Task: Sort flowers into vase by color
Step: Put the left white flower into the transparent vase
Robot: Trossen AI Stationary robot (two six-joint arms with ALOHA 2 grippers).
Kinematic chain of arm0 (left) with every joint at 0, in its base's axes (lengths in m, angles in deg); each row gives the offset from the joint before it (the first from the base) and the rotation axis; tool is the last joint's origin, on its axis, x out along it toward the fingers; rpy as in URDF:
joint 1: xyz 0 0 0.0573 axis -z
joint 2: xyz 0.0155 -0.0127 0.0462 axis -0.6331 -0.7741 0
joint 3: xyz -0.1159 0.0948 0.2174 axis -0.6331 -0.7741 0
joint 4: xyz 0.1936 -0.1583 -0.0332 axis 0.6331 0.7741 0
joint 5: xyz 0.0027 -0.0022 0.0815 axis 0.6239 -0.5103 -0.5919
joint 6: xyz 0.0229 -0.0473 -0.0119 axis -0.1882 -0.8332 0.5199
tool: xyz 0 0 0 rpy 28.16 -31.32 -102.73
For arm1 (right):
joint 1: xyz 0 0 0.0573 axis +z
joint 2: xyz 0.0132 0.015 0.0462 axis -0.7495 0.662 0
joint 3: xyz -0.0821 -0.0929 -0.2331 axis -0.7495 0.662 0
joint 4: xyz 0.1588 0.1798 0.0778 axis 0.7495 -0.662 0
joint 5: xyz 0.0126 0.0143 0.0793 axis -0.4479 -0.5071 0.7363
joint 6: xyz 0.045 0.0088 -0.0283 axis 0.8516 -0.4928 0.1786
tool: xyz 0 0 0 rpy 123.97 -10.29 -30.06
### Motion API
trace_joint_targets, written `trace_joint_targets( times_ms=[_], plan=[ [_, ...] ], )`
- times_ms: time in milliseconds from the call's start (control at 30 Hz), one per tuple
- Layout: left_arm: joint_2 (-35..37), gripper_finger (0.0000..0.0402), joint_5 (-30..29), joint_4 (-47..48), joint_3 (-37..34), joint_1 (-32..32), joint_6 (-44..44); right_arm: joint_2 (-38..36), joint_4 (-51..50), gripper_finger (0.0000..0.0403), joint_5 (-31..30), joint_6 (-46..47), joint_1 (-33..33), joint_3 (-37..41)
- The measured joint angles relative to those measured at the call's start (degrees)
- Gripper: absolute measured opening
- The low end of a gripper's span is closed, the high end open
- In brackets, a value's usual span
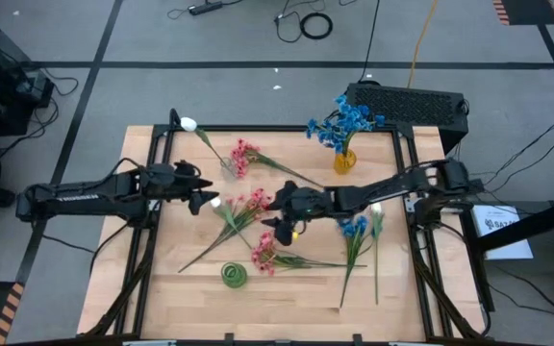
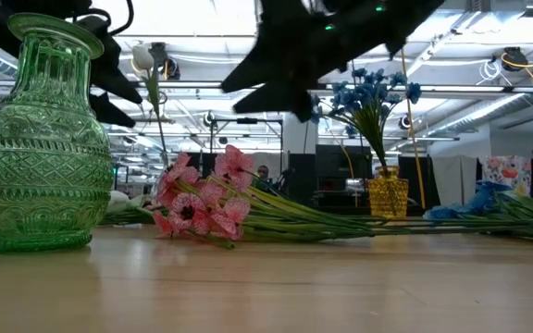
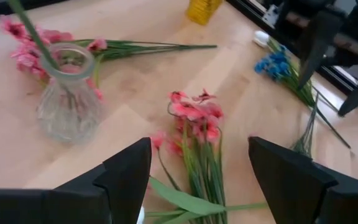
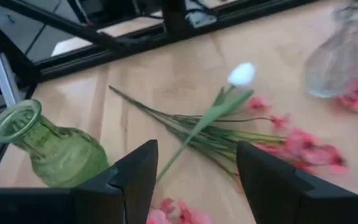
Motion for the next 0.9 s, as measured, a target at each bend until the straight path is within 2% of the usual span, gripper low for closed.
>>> trace_joint_targets(
  times_ms=[367,567,900],
  plan=[
    [-0.02,0.0274,-7.88,-0.04,0.00,7.96,-1.44,15.31,-14.11,0.0210,0.60,0.01,0.79,-17.47],
    [-0.04,0.0274,-11.83,-0.23,0.00,11.43,-1.69,20.71,-14.30,0.0210,0.74,1.48,1.60,-21.07],
    [-0.31,0.0273,-15.96,-0.23,0.00,14.61,-2.93,23.85,-13.60,0.0210,2.24,1.50,1.91,-23.66]
  ],
)
